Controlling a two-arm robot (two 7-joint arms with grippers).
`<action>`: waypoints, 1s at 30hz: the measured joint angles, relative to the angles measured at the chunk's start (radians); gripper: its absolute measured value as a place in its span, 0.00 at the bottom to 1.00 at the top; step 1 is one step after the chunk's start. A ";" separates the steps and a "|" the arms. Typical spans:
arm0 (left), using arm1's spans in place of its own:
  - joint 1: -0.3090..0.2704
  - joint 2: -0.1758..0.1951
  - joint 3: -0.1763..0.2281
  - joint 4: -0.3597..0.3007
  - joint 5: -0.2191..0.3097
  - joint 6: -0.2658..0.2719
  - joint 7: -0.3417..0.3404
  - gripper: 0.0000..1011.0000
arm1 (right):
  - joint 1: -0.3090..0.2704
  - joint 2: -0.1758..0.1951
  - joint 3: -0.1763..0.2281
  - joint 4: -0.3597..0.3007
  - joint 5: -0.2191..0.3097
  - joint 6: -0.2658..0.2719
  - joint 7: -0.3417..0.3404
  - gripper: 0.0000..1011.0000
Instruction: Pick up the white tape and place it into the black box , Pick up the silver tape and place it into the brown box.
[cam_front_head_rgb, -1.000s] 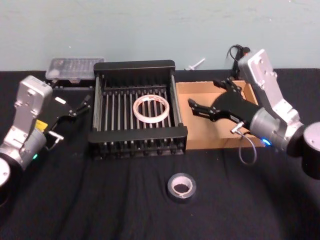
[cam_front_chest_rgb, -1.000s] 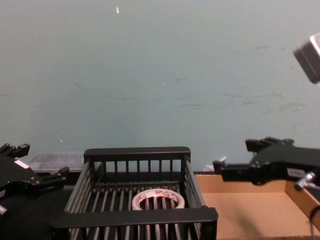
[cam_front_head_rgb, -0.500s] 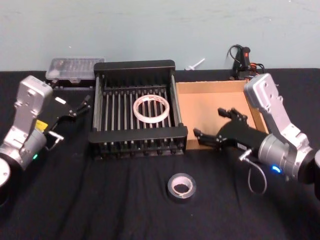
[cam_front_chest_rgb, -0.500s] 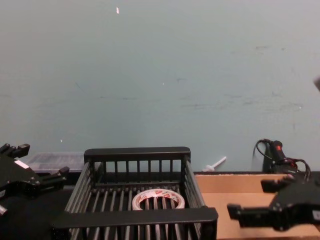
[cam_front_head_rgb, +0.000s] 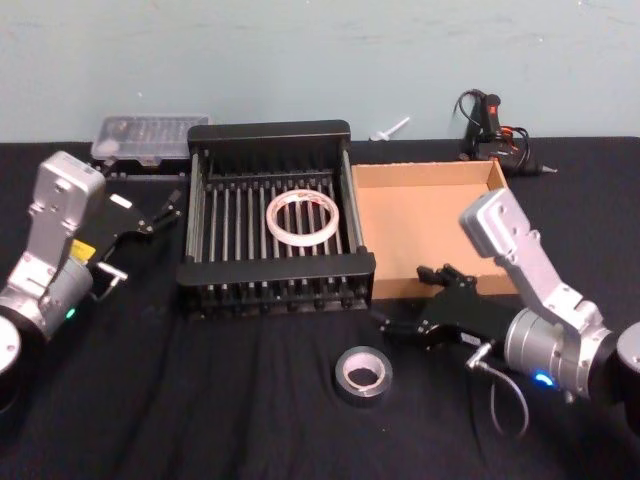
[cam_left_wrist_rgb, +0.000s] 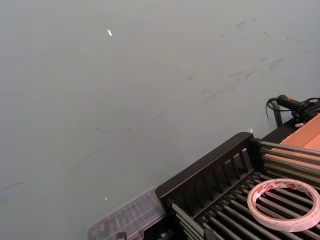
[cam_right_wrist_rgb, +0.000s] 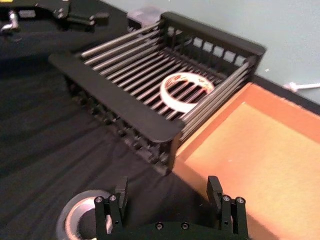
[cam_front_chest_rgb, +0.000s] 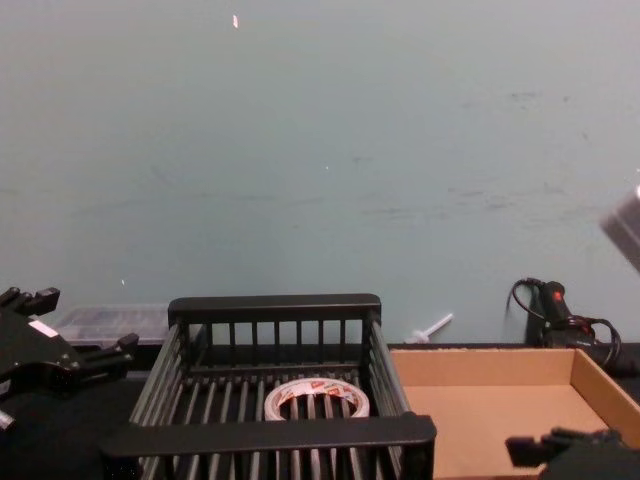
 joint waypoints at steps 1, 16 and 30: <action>0.000 0.000 0.000 0.000 0.000 0.000 0.000 0.99 | 0.000 0.002 -0.008 -0.003 0.000 0.012 0.003 0.99; 0.000 0.000 0.000 0.000 0.000 0.000 0.000 0.99 | 0.022 0.006 -0.068 0.000 -0.009 0.084 0.030 0.99; 0.000 0.000 0.000 0.000 0.000 0.000 0.000 0.99 | 0.032 0.013 -0.091 0.000 -0.021 0.129 0.038 0.99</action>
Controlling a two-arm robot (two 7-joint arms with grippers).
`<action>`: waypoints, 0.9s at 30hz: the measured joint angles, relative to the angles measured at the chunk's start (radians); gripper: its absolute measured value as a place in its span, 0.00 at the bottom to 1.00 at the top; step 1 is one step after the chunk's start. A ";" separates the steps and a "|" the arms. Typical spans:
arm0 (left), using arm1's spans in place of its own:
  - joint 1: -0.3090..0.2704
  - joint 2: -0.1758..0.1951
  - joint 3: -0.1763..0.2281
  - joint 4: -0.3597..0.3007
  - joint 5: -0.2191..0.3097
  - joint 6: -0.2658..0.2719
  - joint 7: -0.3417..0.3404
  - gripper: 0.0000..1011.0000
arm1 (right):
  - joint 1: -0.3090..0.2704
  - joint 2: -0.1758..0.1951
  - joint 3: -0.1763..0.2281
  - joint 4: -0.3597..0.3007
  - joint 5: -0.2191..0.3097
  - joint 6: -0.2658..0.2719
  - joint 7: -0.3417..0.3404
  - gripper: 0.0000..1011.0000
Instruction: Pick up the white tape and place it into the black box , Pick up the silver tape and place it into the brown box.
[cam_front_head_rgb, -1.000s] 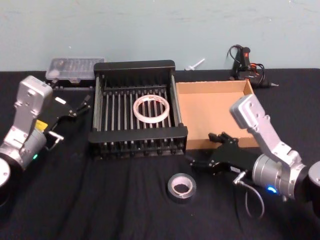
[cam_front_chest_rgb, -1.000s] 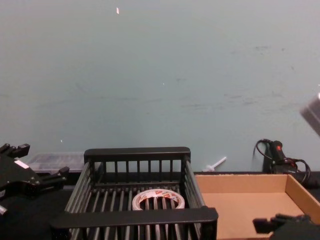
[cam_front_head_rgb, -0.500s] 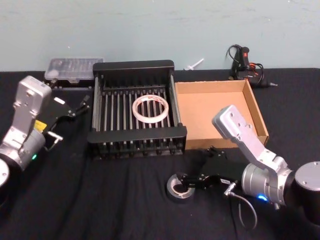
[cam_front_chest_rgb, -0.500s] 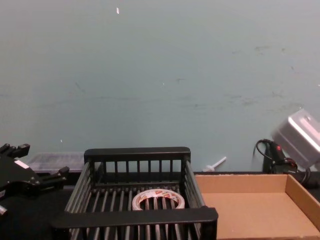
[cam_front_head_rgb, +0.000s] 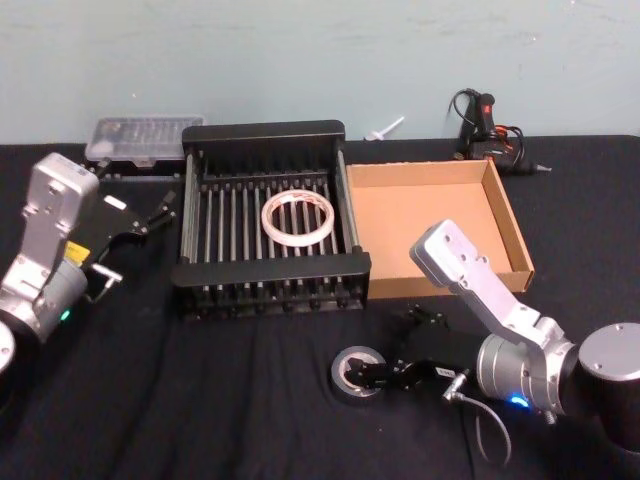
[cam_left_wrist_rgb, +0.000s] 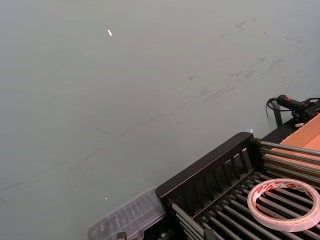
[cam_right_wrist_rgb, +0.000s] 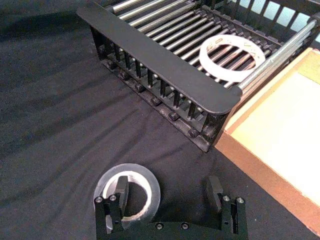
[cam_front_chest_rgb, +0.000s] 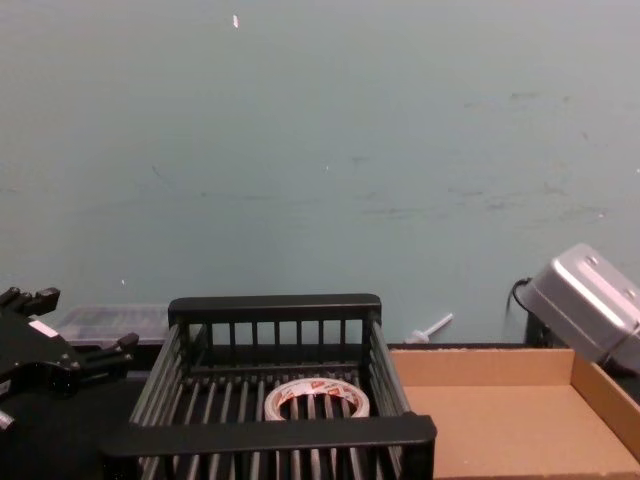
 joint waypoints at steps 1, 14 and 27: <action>0.000 0.000 0.000 0.000 0.000 0.000 0.000 0.99 | 0.000 0.000 0.000 0.000 0.000 0.000 0.000 0.99; 0.000 0.000 0.000 0.000 0.000 0.000 0.000 0.99 | 0.006 -0.005 -0.007 0.011 -0.007 0.010 0.003 0.99; 0.000 0.000 0.000 0.000 0.000 0.000 0.000 0.99 | 0.020 -0.013 -0.018 0.026 -0.018 0.017 0.008 0.99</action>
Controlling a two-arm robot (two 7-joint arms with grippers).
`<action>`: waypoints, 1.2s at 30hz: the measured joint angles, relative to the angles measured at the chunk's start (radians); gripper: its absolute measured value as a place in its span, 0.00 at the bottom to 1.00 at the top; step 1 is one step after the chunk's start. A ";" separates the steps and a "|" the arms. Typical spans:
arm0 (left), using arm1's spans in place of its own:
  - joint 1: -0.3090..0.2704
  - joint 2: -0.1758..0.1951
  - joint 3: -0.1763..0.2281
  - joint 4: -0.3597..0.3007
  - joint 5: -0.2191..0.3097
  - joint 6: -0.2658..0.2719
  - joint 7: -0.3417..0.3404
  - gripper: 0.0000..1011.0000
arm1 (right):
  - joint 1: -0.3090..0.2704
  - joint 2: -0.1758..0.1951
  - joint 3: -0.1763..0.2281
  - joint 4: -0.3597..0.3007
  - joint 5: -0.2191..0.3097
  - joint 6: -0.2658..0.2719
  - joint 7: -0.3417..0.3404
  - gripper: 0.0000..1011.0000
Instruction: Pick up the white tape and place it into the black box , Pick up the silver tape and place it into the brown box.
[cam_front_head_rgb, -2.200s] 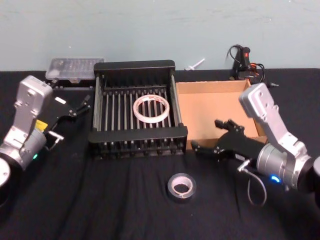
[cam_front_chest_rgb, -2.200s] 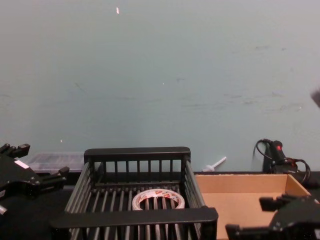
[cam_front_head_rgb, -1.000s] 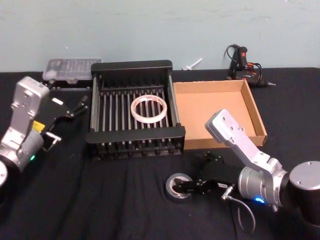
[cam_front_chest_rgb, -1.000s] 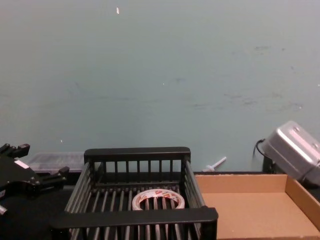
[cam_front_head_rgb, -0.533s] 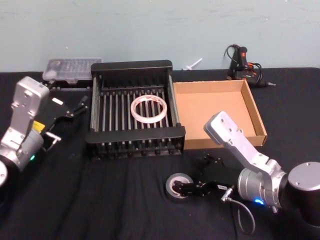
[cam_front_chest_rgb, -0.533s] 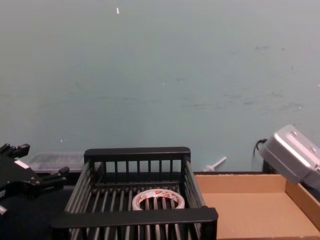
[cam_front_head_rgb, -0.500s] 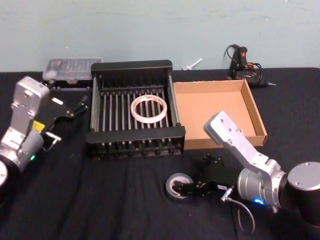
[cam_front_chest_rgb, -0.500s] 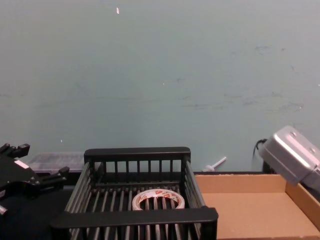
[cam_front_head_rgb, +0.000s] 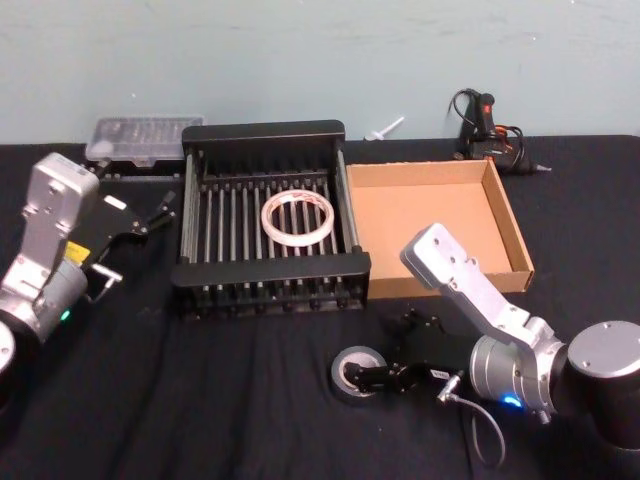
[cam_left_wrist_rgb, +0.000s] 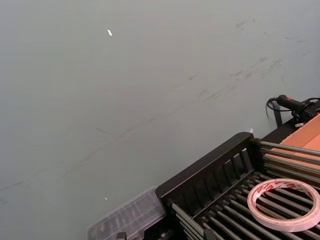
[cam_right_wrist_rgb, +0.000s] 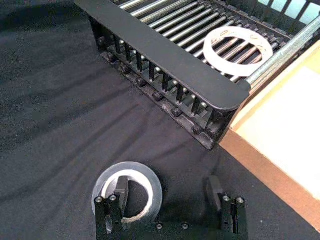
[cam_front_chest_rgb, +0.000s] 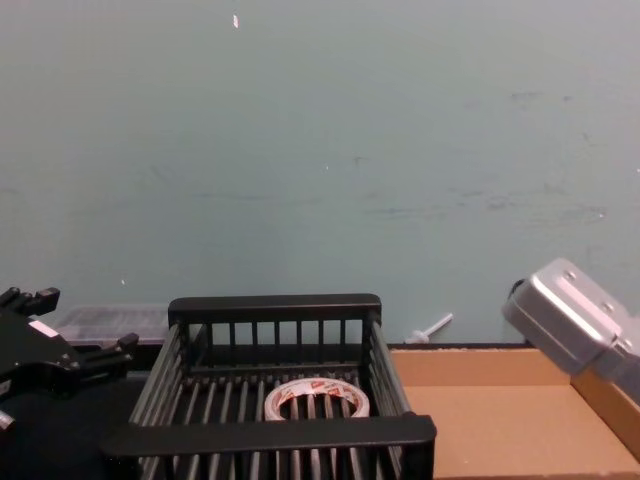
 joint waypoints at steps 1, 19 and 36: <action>0.000 0.000 0.000 0.000 0.000 0.000 0.000 0.99 | 0.000 0.000 0.000 0.000 0.000 0.000 0.000 0.99; 0.000 0.000 0.000 0.000 0.000 0.000 0.000 0.99 | -0.001 -0.001 0.002 0.000 0.003 -0.001 -0.001 0.85; 0.000 0.000 0.000 0.000 0.000 0.000 0.000 0.99 | -0.001 -0.001 0.002 0.000 0.004 -0.002 -0.001 0.33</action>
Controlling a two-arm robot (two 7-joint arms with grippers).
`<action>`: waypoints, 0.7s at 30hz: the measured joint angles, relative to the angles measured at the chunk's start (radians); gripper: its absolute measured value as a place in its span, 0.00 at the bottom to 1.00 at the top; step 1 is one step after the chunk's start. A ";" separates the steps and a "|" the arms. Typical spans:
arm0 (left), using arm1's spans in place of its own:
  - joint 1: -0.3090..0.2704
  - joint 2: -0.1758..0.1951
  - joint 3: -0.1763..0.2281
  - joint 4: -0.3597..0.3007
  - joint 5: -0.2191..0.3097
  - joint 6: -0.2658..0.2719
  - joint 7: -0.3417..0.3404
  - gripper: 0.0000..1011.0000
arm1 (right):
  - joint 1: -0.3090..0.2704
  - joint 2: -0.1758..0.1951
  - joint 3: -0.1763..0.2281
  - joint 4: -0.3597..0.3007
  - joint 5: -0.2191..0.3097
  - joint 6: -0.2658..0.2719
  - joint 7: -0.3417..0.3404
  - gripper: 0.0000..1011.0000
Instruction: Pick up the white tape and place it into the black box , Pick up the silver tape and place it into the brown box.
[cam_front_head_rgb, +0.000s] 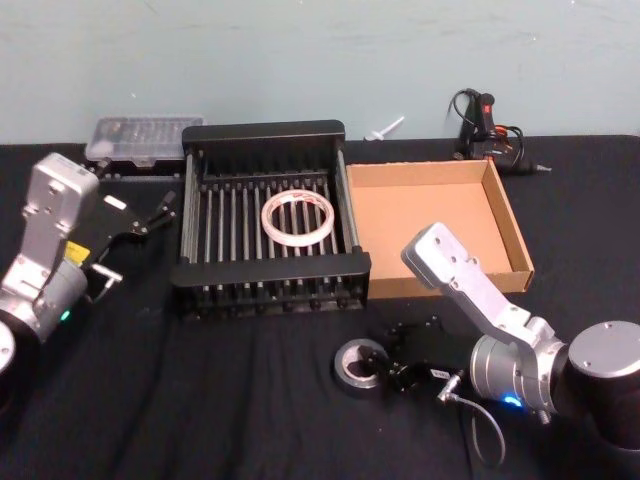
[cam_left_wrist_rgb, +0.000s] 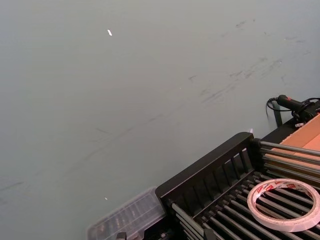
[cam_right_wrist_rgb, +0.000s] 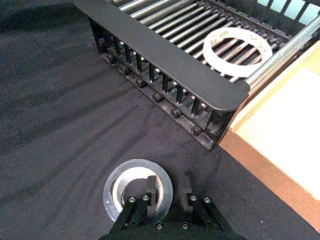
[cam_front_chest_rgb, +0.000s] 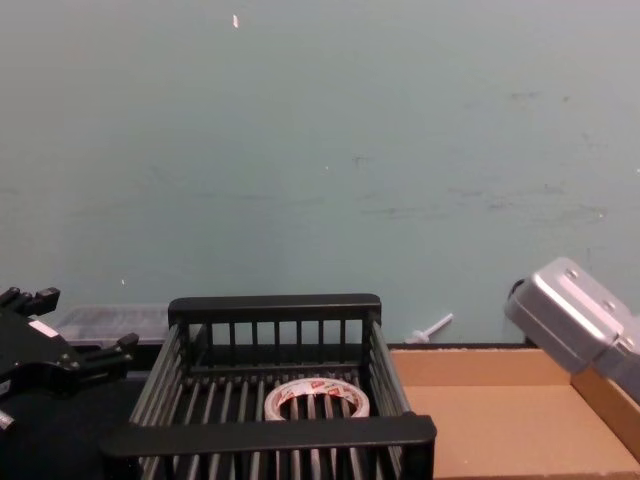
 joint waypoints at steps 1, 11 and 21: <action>0.000 0.000 0.000 0.000 0.000 0.000 0.000 0.99 | 0.000 0.000 0.000 0.000 0.000 0.000 0.000 0.30; 0.000 0.000 0.000 0.000 0.000 0.000 0.000 0.99 | 0.000 0.000 0.000 0.000 0.000 0.000 0.000 0.16; 0.000 0.000 0.000 0.000 0.000 0.000 0.000 0.99 | 0.000 0.000 0.000 -0.001 0.002 -0.001 0.003 0.16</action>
